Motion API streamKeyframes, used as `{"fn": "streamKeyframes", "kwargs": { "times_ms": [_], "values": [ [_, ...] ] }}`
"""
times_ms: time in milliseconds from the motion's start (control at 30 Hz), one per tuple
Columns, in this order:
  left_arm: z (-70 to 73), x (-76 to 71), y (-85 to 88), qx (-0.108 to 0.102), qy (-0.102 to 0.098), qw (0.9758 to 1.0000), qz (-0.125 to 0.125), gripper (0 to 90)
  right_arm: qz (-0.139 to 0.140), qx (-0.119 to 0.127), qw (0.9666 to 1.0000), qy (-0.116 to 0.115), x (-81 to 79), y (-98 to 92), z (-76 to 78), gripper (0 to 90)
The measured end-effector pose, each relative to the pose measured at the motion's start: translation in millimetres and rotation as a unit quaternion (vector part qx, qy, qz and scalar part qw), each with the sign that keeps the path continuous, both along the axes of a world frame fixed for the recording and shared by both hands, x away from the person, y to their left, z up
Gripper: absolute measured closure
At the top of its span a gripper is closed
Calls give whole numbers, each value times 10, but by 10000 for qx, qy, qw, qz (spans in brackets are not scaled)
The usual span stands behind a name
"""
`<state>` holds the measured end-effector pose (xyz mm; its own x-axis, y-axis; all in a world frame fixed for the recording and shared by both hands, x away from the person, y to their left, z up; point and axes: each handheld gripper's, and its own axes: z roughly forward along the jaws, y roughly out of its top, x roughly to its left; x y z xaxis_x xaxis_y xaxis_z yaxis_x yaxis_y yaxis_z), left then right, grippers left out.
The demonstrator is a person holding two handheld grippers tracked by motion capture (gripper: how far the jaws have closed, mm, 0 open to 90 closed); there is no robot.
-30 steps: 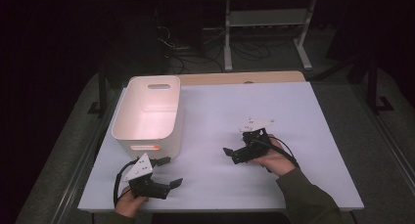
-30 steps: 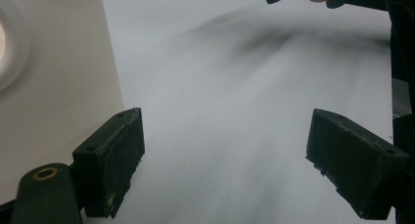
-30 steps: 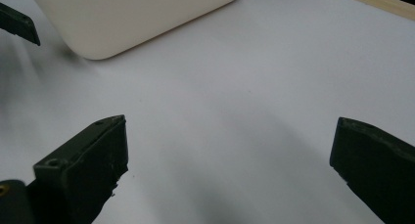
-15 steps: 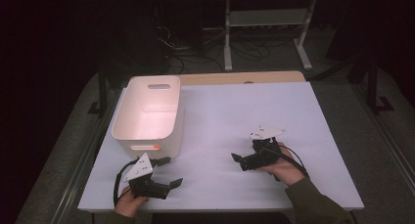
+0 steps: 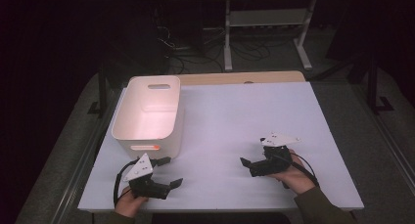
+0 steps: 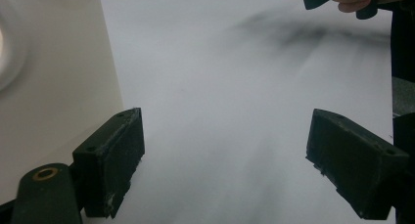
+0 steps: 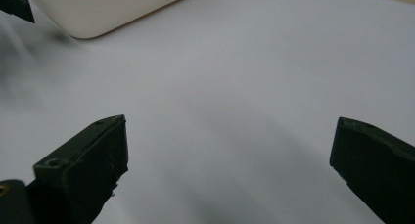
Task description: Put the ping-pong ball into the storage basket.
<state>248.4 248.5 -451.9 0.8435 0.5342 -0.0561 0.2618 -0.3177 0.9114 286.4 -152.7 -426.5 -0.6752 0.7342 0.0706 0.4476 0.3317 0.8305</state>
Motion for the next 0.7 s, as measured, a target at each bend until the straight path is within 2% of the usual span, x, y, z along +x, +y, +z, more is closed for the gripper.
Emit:
{"fn": "streamKeyframes", "kwargs": {
  "times_ms": [233,533,700],
  "values": [
    [0,2,1,10,-7,10000,-6,141,-102,39,9999,-59,-77,-96,-22,5],
    [0,0,-2,9,14,10000,12,141,-366,161,9992,-102,-144,-281,-47,5],
    [1,-1,-1,9,13,10000,9,141,-474,105,9988,-99,-180,-362,-87,5]
  ]
}}
